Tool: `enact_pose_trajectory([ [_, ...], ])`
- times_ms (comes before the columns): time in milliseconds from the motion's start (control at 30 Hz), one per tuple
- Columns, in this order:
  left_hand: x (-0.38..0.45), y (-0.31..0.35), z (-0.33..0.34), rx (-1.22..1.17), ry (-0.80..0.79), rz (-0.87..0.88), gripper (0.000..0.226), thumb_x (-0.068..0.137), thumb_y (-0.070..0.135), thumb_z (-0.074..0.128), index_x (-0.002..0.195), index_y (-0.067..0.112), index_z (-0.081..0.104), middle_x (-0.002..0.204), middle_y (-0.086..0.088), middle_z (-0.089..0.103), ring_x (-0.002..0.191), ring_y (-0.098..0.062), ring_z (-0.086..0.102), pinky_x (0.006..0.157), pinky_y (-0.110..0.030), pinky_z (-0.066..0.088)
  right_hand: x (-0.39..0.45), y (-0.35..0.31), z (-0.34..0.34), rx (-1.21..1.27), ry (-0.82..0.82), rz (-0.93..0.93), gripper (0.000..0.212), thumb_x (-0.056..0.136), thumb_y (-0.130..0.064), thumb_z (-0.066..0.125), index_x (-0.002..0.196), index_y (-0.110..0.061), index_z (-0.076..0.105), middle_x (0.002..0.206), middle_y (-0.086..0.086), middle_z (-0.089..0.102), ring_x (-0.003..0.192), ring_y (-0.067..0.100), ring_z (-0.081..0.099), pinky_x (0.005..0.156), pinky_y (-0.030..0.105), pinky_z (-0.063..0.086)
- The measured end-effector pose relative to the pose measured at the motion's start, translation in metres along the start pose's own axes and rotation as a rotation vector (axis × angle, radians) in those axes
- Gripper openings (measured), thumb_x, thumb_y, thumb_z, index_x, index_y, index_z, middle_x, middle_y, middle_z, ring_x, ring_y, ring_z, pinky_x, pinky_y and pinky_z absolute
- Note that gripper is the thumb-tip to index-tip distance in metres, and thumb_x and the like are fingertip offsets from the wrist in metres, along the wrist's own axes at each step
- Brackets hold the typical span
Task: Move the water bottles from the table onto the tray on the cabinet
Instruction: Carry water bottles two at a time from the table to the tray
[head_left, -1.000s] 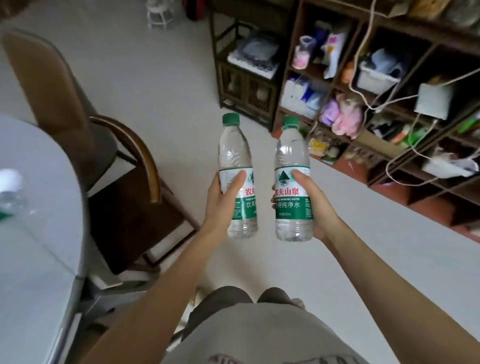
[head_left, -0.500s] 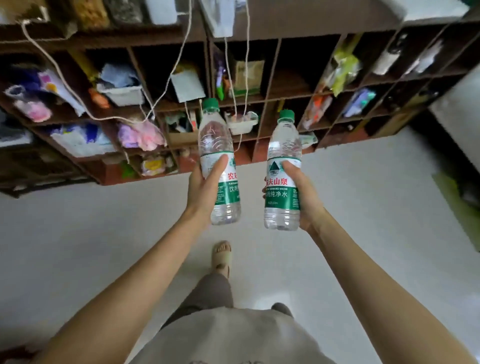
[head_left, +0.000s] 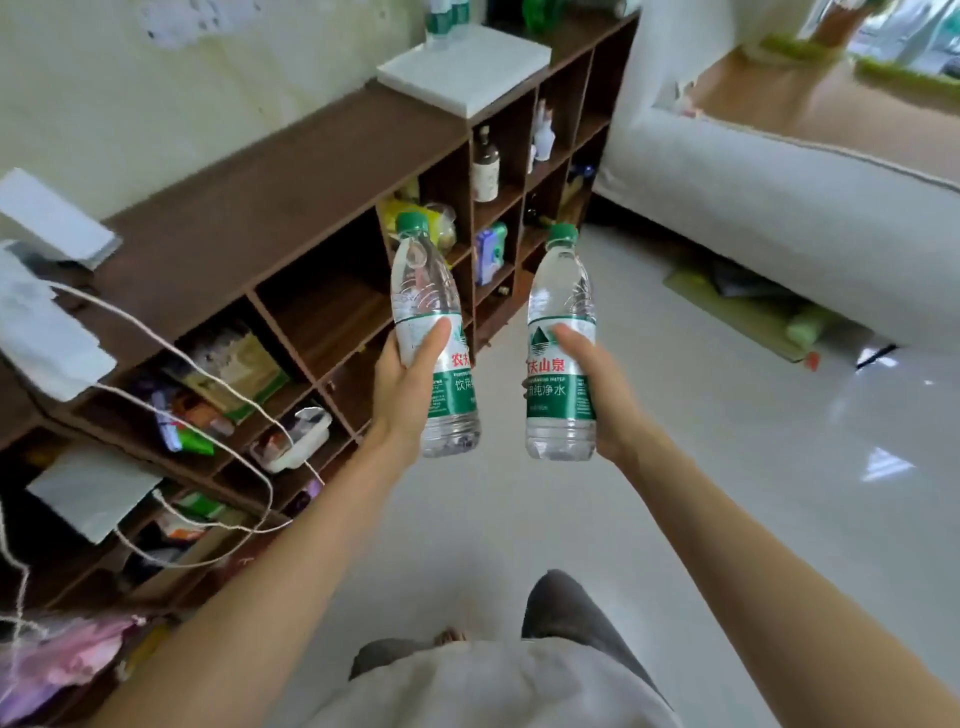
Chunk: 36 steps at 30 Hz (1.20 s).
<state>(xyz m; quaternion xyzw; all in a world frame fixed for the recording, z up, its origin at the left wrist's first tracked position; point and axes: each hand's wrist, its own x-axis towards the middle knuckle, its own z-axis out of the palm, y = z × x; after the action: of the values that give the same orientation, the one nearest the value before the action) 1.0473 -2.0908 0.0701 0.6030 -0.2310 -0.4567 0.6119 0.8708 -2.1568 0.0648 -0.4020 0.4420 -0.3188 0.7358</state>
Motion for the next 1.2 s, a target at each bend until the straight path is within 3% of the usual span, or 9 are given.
enact_pose_trajectory([
  [200,0.129,0.01,0.082,0.059,-0.103,-0.034,0.054,0.074,0.053,0.074,0.119,0.028,0.061,0.111,-0.012,0.069,0.103,-0.034,0.066,0.089,-0.053,0.053,0.102,-0.052,-0.054,-0.004,0.143,-0.086,0.055,0.074,-0.046,0.066,0.118,-0.016,0.055,0.089,0.009,0.07,0.074,0.024,0.068,0.068,0.036,0.056],
  [267,0.173,0.017,0.117,0.082,-0.105,-0.009,0.042,0.081,0.048,0.071,0.117,0.027,0.062,0.109,-0.01,0.07,0.102,-0.029,0.067,0.084,-0.043,0.057,0.143,-0.077,-0.075,-0.027,0.166,-0.122,0.05,0.075,-0.045,0.066,0.116,-0.018,0.057,0.09,0.008,0.071,0.075,0.023,0.069,0.068,0.036,0.056],
  [367,0.232,0.036,0.167,0.048,-0.127,-0.003,0.037,0.089,0.031,0.064,0.123,0.017,0.058,0.104,-0.007,0.071,0.082,-0.015,0.071,0.062,-0.024,0.056,0.201,-0.123,-0.104,-0.081,0.171,-0.151,0.04,0.082,-0.041,0.066,0.115,-0.02,0.058,0.097,0.011,0.071,0.08,0.026,0.069,0.074,0.04,0.057],
  [533,0.32,0.07,0.22,0.083,-0.096,0.021,0.037,0.09,0.034,0.063,0.122,0.017,0.06,0.102,-0.004,0.072,0.081,-0.013,0.072,0.066,-0.024,0.058,0.3,-0.202,-0.123,-0.119,0.128,-0.173,0.033,0.088,-0.032,0.063,0.118,-0.019,0.055,0.095,0.008,0.072,0.078,0.022,0.071,0.068,0.036,0.057],
  [667,0.386,0.082,0.242,0.006,-0.038,-0.019,0.039,0.089,0.036,0.064,0.122,0.016,0.06,0.103,-0.009,0.072,0.089,-0.026,0.071,0.079,-0.04,0.059,0.375,-0.236,-0.122,-0.109,0.151,-0.159,0.031,0.087,-0.029,0.066,0.115,-0.019,0.056,0.095,0.008,0.072,0.075,0.019,0.072,0.062,0.03,0.057],
  [800,0.464,0.097,0.252,-0.02,0.001,0.025,0.031,0.089,0.033,0.063,0.117,0.021,0.059,0.098,-0.002,0.072,0.082,-0.016,0.071,0.068,-0.03,0.059,0.457,-0.267,-0.117,-0.182,0.147,-0.185,0.031,0.085,-0.032,0.068,0.112,-0.022,0.057,0.101,0.01,0.072,0.082,0.023,0.072,0.071,0.036,0.06],
  [967,0.558,0.125,0.249,-0.034,0.095,0.074,0.04,0.087,0.037,0.064,0.123,0.021,0.055,0.114,-0.004,0.068,0.101,-0.021,0.068,0.085,-0.035,0.057,0.55,-0.313,-0.092,-0.188,0.134,-0.206,0.031,0.085,-0.034,0.067,0.112,-0.024,0.057,0.105,0.01,0.071,0.091,0.027,0.071,0.081,0.043,0.059],
  [1067,0.607,0.142,0.244,-0.071,0.155,0.104,0.043,0.087,0.037,0.063,0.126,0.021,0.053,0.115,-0.003,0.067,0.101,-0.019,0.068,0.079,-0.029,0.057,0.6,-0.34,-0.076,-0.262,0.087,-0.243,0.025,0.084,-0.037,0.068,0.104,-0.036,0.054,0.105,0.002,0.071,0.093,0.021,0.071,0.081,0.039,0.058],
  [1200,0.653,0.155,0.233,-0.133,0.28,0.12,0.035,0.086,0.039,0.065,0.118,0.027,0.057,0.113,-0.001,0.069,0.1,-0.017,0.069,0.078,-0.031,0.057,0.655,-0.362,-0.05,-0.336,-0.022,-0.245,0.023,0.086,-0.034,0.067,0.102,-0.037,0.051,0.106,-0.002,0.069,0.091,0.017,0.07,0.078,0.033,0.057],
])
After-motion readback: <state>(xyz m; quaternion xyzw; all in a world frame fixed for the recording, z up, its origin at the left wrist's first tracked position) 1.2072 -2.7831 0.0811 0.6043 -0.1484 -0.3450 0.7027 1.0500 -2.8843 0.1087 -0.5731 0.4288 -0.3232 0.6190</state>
